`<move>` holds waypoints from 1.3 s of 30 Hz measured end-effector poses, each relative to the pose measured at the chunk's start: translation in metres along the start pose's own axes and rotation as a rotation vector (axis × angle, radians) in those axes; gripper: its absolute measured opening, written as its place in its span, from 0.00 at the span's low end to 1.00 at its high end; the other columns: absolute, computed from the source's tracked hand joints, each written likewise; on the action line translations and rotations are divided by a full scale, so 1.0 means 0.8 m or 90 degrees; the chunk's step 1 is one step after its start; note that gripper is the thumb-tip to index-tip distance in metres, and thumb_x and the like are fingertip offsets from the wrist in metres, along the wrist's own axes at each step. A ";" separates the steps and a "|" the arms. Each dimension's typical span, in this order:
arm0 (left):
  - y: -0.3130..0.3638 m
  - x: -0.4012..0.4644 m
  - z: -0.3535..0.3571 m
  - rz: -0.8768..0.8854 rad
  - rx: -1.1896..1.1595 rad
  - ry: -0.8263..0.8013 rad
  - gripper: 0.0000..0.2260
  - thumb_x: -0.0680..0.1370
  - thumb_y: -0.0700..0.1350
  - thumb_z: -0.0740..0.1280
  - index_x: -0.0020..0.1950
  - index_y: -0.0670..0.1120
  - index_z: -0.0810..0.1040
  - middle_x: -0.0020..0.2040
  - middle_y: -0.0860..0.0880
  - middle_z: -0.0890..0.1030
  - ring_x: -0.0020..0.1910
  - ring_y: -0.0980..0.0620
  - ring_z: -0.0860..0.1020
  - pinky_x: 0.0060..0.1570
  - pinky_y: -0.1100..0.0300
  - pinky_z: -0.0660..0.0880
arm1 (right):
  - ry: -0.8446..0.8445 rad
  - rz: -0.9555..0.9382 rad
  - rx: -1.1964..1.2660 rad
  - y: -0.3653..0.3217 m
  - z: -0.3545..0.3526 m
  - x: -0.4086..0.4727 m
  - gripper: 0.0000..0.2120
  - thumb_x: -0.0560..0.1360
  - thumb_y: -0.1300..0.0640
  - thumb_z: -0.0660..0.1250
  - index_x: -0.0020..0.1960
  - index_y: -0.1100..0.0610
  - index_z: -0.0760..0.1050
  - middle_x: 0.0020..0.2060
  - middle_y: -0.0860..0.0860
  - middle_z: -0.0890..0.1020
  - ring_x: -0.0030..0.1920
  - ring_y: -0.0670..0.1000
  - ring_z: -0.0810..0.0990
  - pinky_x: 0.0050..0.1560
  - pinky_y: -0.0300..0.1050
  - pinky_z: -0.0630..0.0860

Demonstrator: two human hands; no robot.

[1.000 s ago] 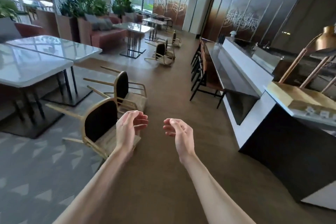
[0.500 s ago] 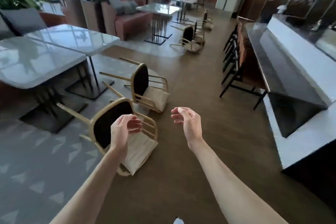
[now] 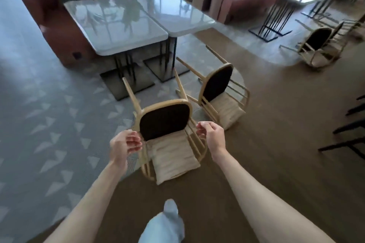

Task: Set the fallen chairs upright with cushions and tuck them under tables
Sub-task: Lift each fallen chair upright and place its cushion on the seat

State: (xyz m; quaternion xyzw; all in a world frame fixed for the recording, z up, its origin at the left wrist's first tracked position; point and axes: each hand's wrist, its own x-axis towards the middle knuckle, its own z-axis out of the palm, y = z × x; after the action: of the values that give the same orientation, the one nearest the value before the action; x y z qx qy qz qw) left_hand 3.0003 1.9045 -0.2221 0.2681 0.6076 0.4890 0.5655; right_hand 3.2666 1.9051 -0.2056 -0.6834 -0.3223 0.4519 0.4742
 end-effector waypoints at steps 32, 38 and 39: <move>-0.433 0.246 0.281 -0.379 -0.331 0.405 0.08 0.80 0.43 0.68 0.54 0.38 0.78 0.49 0.37 0.79 0.44 0.42 0.80 0.46 0.47 0.79 | -0.412 0.313 -0.380 0.383 -0.028 0.441 0.10 0.77 0.51 0.72 0.57 0.52 0.76 0.50 0.53 0.85 0.52 0.51 0.85 0.54 0.46 0.83; -0.561 0.285 0.291 -0.380 -0.305 0.360 0.10 0.78 0.48 0.71 0.55 0.44 0.77 0.57 0.38 0.80 0.56 0.40 0.82 0.54 0.47 0.80 | -0.373 0.429 -0.277 0.526 -0.012 0.447 0.11 0.76 0.46 0.73 0.53 0.49 0.76 0.53 0.51 0.84 0.53 0.50 0.85 0.53 0.43 0.83; -0.587 0.291 0.288 -0.377 -0.294 0.346 0.10 0.78 0.49 0.71 0.55 0.46 0.77 0.58 0.39 0.80 0.57 0.40 0.81 0.55 0.46 0.80 | -0.369 0.446 -0.254 0.551 -0.010 0.449 0.13 0.76 0.45 0.73 0.56 0.51 0.77 0.54 0.51 0.84 0.54 0.51 0.85 0.54 0.43 0.82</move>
State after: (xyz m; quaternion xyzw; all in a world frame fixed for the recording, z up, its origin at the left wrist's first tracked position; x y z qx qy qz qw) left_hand 3.2754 1.9984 -0.7150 -0.1879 0.6597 0.4813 0.5458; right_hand 3.4169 2.0637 -0.7305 -0.6743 -0.2722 0.6851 0.0444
